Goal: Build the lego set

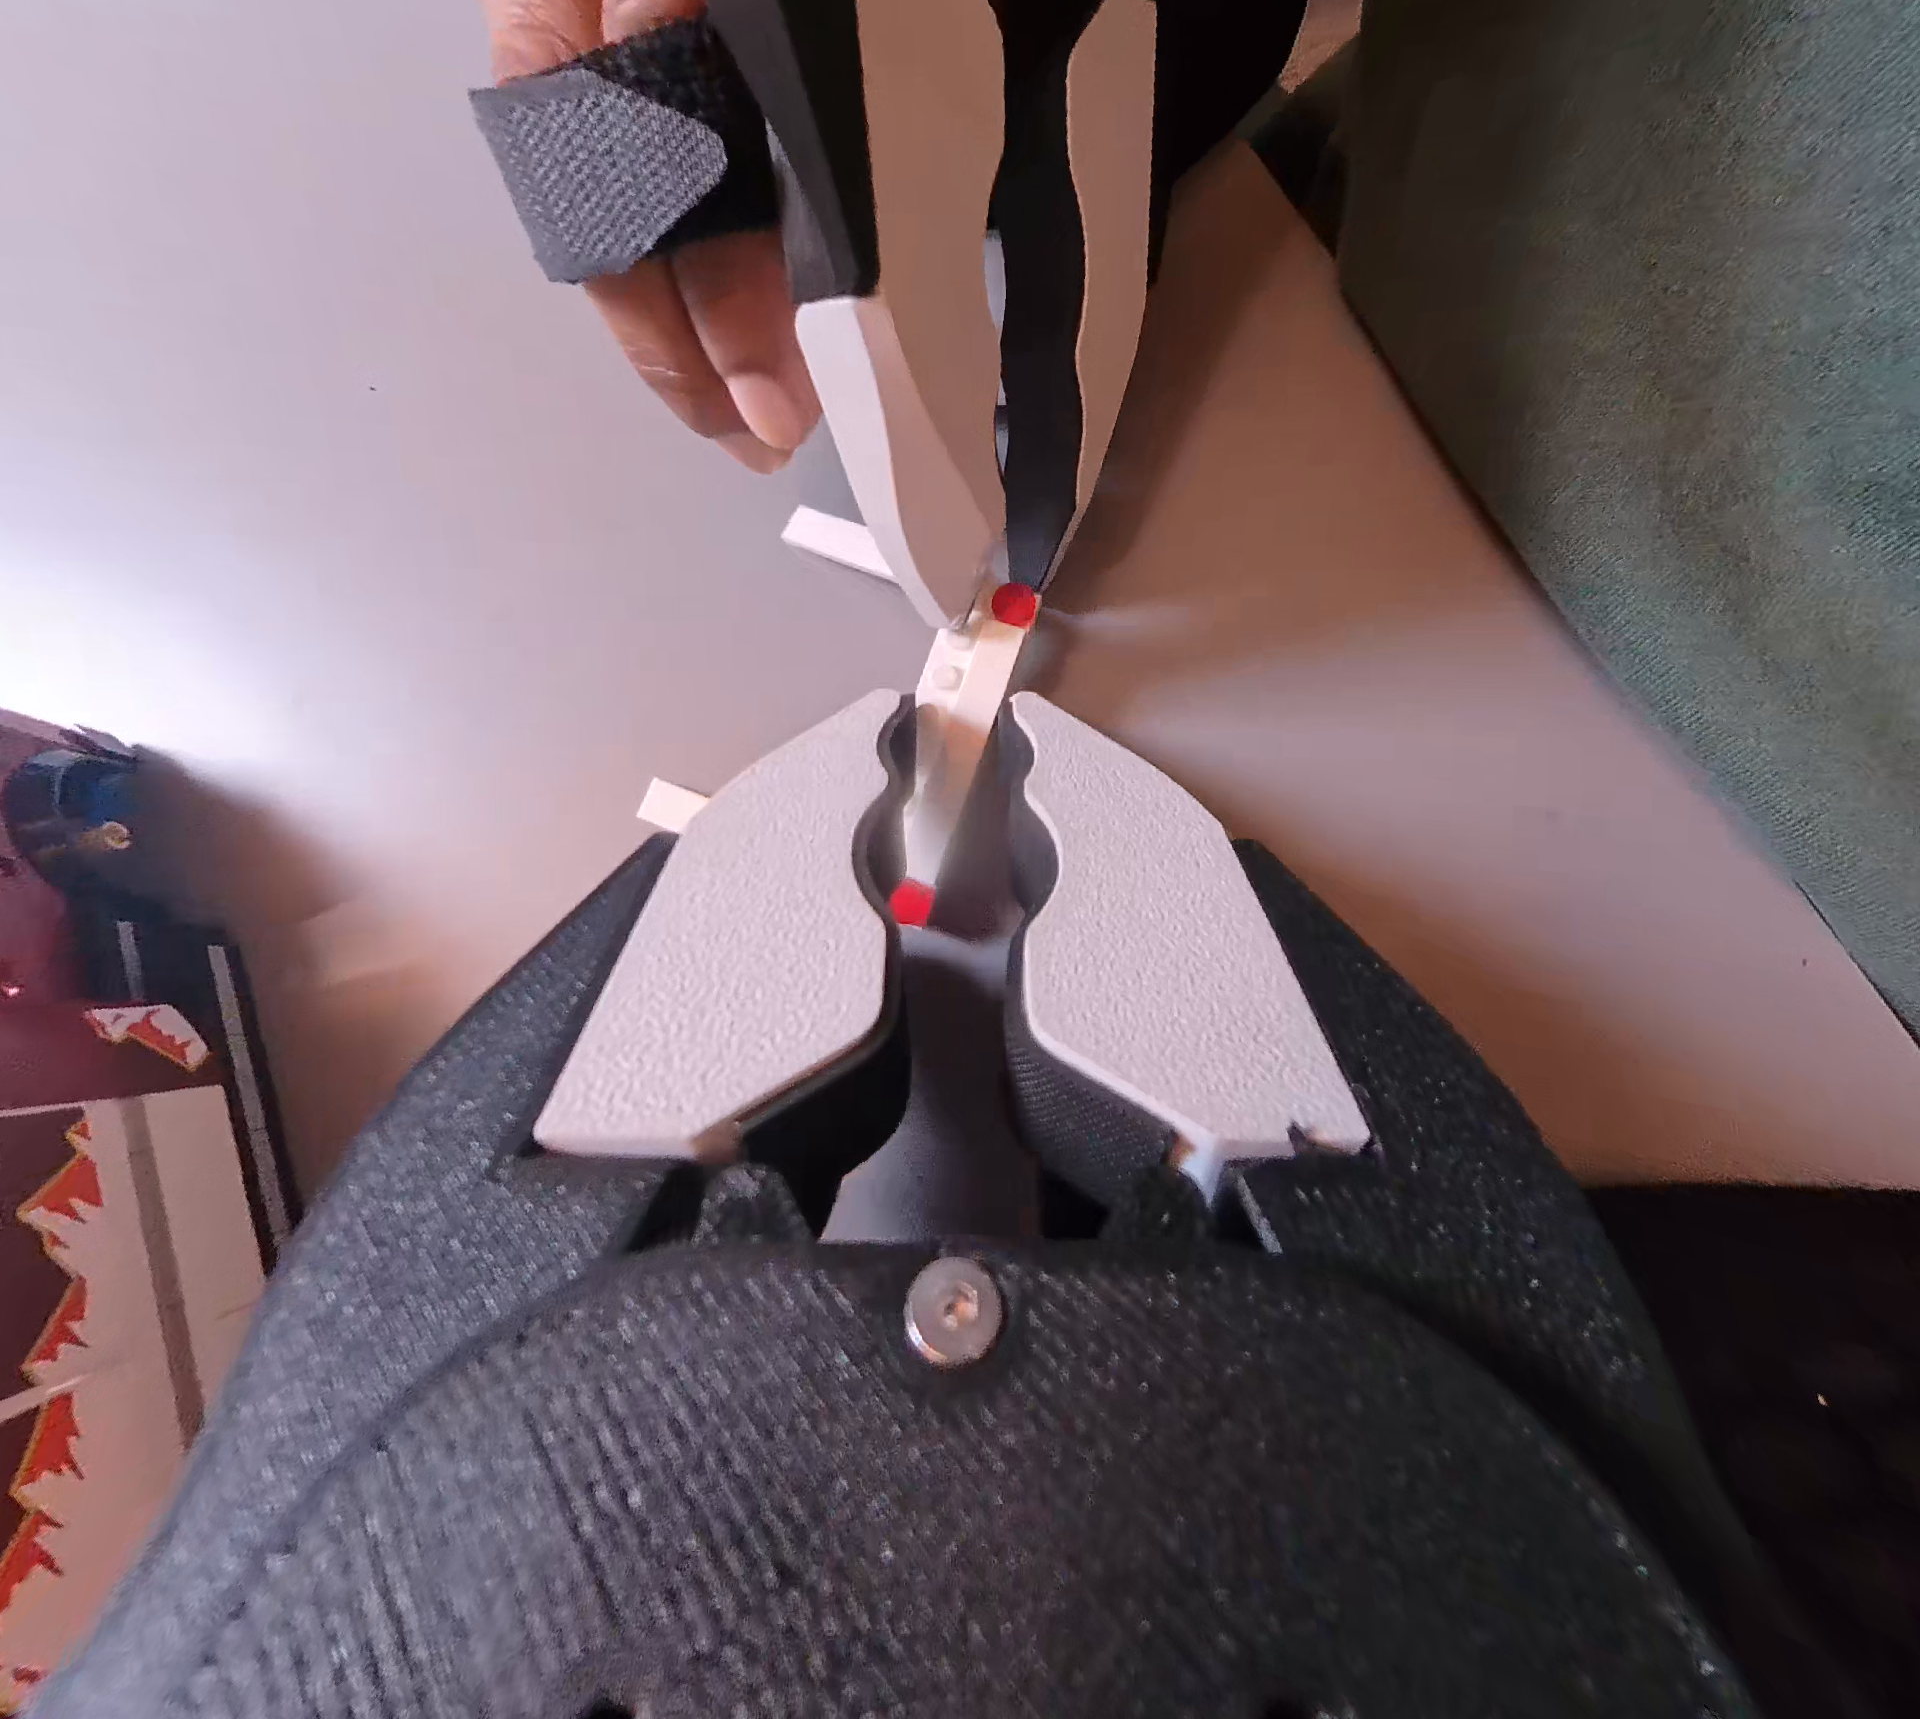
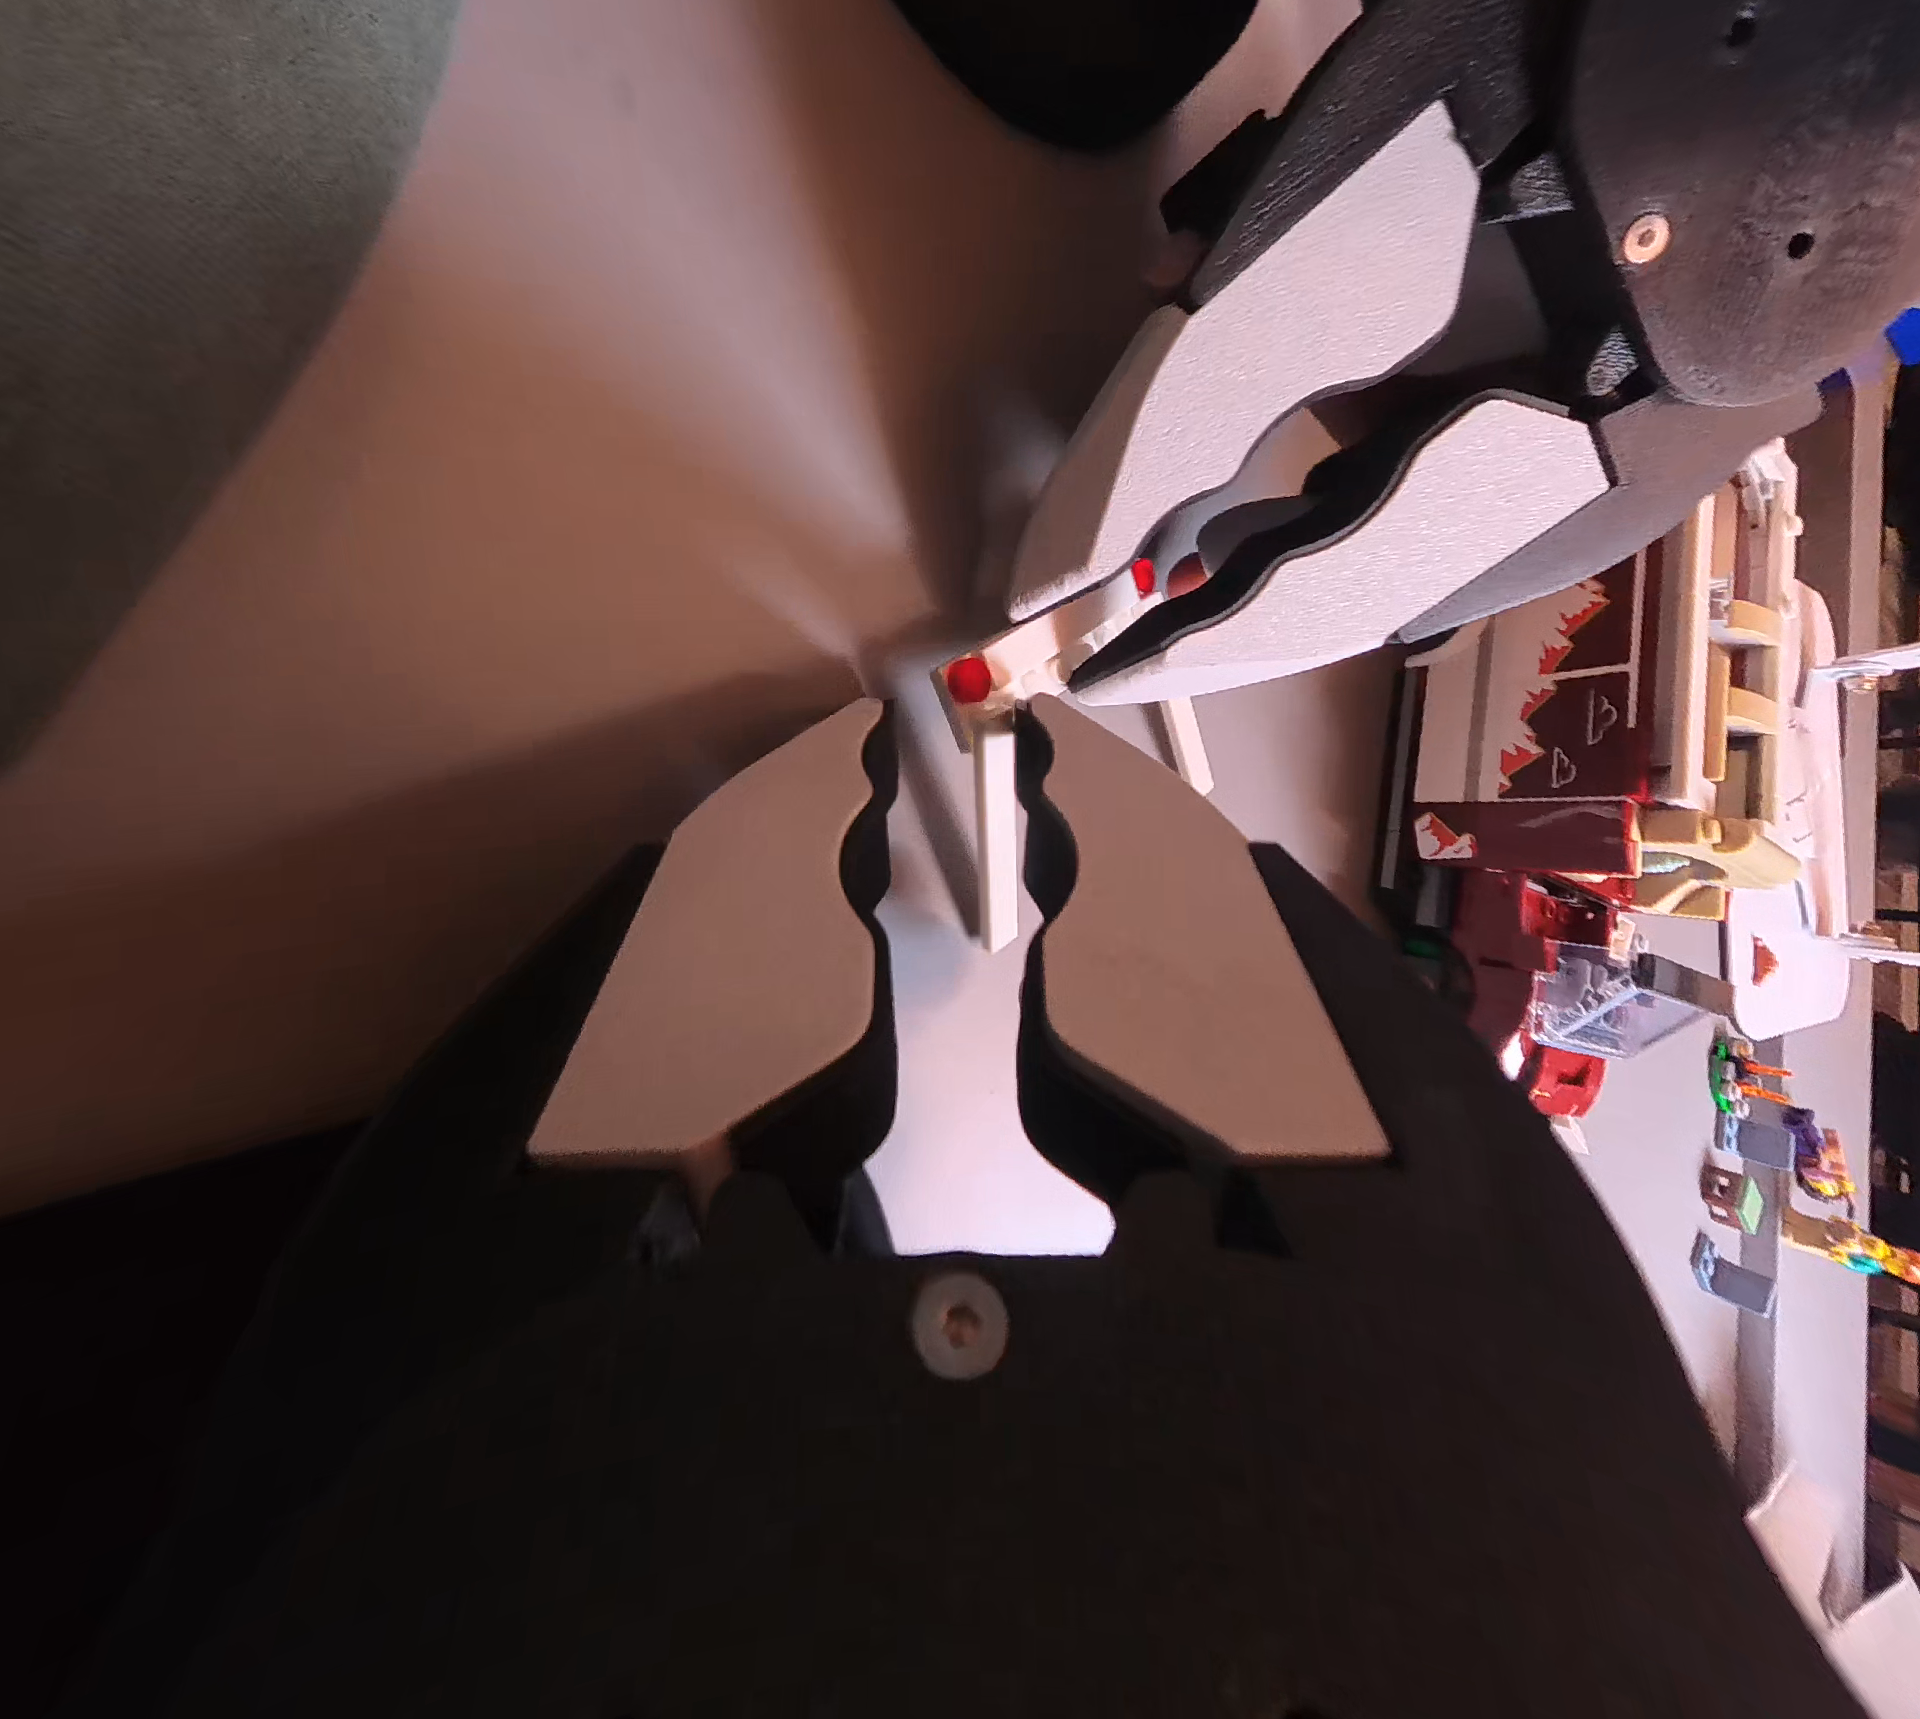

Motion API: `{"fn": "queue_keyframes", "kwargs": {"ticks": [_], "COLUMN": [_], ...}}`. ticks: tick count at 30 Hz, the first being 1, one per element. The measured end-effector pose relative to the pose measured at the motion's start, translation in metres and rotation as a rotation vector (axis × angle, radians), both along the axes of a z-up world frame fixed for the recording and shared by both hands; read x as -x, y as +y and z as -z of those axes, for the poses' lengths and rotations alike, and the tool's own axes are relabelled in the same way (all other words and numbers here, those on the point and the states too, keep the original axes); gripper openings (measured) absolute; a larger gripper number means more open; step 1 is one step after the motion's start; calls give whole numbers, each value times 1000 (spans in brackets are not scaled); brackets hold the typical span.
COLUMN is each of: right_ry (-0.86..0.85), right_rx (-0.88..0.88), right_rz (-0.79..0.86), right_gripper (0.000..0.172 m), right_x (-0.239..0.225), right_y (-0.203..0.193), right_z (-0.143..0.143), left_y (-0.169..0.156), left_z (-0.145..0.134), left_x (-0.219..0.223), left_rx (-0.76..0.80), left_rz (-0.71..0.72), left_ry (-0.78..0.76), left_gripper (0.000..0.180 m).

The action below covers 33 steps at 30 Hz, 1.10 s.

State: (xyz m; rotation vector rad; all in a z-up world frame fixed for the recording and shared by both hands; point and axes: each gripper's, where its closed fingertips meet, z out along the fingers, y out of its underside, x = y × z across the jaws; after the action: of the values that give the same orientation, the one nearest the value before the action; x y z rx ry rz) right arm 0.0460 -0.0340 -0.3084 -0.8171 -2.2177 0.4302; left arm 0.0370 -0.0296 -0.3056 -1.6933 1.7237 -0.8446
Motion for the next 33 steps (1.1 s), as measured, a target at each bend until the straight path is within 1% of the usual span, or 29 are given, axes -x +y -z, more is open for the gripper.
{"fn": "queue_keyframes", "kwargs": {"ticks": [6, 15, 17, 21, 23, 25, 28, 33], "right_ry": [79, 245, 262, 247, 212, 110, -57, -261], "right_rx": [2, 38, 53, 84, 144, 216, 314, 350], "right_rz": [30, 78, 84, 87, 91, 102, 100, 69], "right_gripper": [16, 13, 12, 11, 15, 15, 14, 14], "right_x": [3, 5, 5, 3, 0, -7, -18, -21], "right_y": [6, 13, 13, 13, 13, 16, 19, 26], "right_z": [-6, -28, -31, -32, -32, -25, -14, -2], "left_y": [2, 10, 11, 11, 11, 11, 6, 3], "left_z": [-8, -31, -33, -30, -27, -21, -8, 4], "left_x": [0, 0, 1, 0, 2, 5, 10, 13], "left_rx": [64, 202, 223, 220, 205, 169, 70, -23], "left_rz": [-22, -58, -59, -55, -54, -53, -20, 48], "left_ry": [-86, -259, -277, -258, -234, -181, -48, 105], "left_gripper": [15, 14, 15, 15, 15, 15, 15, 15]}}
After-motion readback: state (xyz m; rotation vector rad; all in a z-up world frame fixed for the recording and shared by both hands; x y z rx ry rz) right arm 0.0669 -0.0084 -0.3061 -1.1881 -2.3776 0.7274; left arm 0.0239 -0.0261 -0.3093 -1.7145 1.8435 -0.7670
